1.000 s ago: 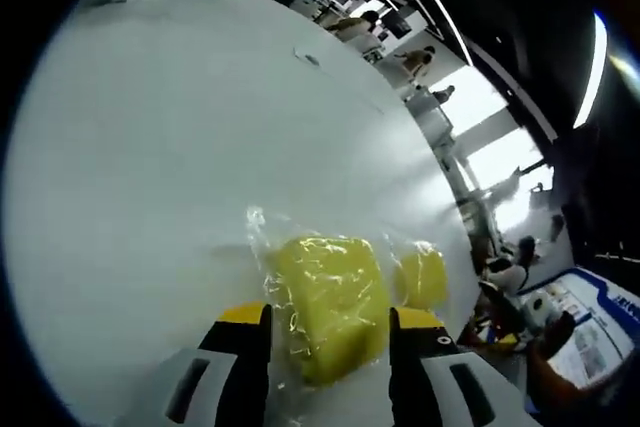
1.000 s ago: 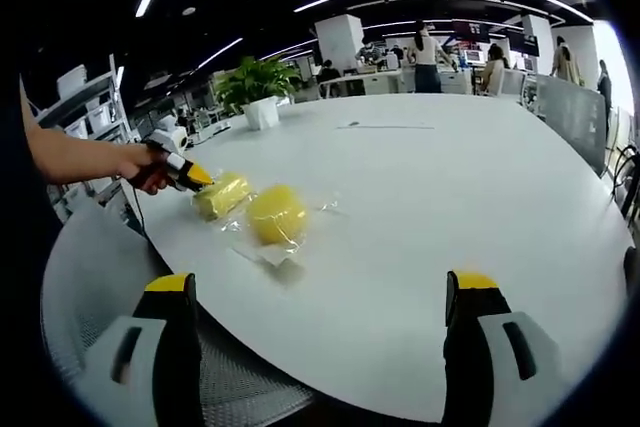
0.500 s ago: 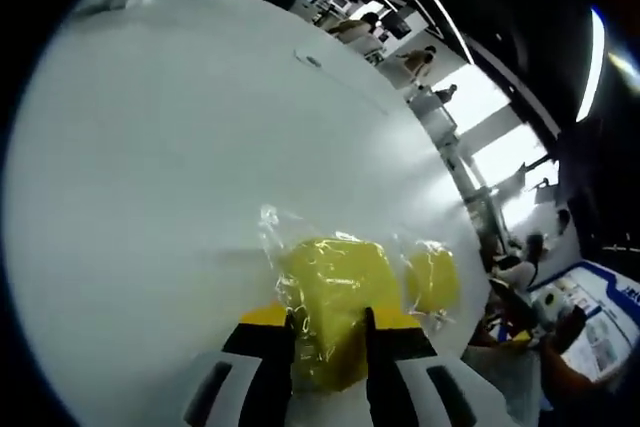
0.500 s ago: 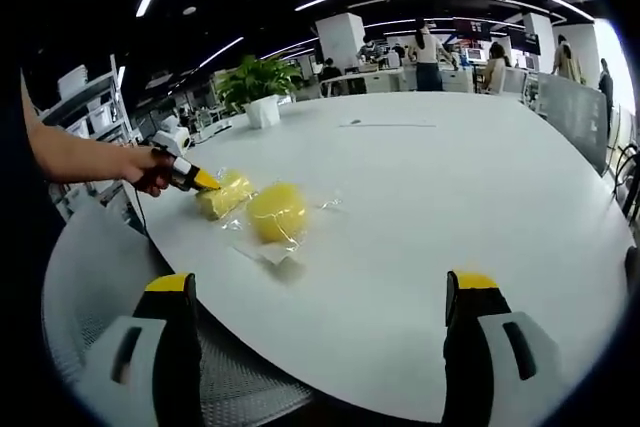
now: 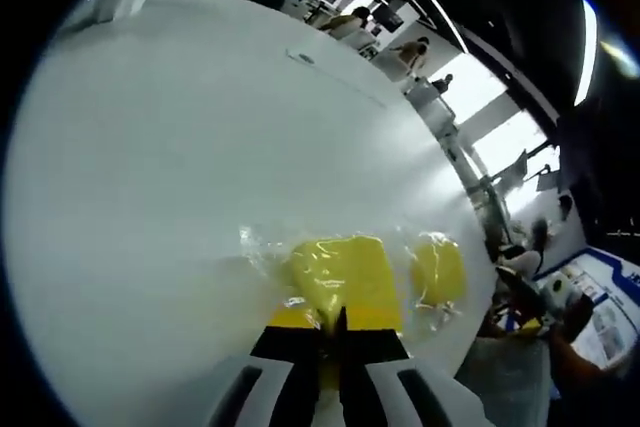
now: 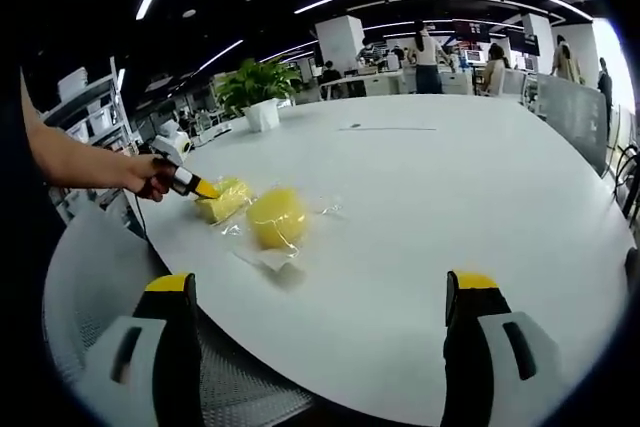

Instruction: Compare the silicone blocks by pressing each to a similar depth, holding the contact briefly, and releasing to observe deformation and rebound differences across the visible hardness samples.

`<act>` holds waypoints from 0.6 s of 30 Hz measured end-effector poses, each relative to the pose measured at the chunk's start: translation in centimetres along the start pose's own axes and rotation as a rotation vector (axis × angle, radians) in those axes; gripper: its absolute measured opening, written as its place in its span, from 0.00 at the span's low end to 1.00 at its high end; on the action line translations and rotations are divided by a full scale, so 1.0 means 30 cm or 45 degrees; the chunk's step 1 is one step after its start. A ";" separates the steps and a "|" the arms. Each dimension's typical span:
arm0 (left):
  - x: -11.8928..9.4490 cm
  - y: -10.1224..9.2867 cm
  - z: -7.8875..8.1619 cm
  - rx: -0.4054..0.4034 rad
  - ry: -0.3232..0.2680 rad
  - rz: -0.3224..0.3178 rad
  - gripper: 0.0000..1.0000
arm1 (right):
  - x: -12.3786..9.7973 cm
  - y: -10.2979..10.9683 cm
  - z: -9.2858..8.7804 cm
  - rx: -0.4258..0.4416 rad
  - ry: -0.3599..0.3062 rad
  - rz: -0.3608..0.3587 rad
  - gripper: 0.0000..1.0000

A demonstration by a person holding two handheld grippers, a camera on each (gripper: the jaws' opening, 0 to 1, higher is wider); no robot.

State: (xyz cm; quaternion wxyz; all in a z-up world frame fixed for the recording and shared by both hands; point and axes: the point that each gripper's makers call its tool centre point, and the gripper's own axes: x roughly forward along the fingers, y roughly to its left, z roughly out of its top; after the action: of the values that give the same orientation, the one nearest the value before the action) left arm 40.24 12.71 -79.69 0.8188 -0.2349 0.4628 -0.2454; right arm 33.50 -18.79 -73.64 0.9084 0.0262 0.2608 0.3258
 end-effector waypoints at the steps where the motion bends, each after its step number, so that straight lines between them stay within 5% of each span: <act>1: -0.001 0.000 0.000 -0.010 -0.003 -0.005 0.02 | -0.001 -0.001 -0.001 0.000 0.001 -0.001 0.97; 18: -0.003 -0.023 0.013 0.018 -0.094 -0.002 0.00 | -0.012 0.000 -0.003 0.002 -0.006 -0.008 0.97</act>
State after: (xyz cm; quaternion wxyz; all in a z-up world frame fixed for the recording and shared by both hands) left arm 40.41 12.30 -79.03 0.8368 -0.2384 0.4302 -0.2405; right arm 33.21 -19.03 -73.56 0.9101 0.0269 0.2588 0.3225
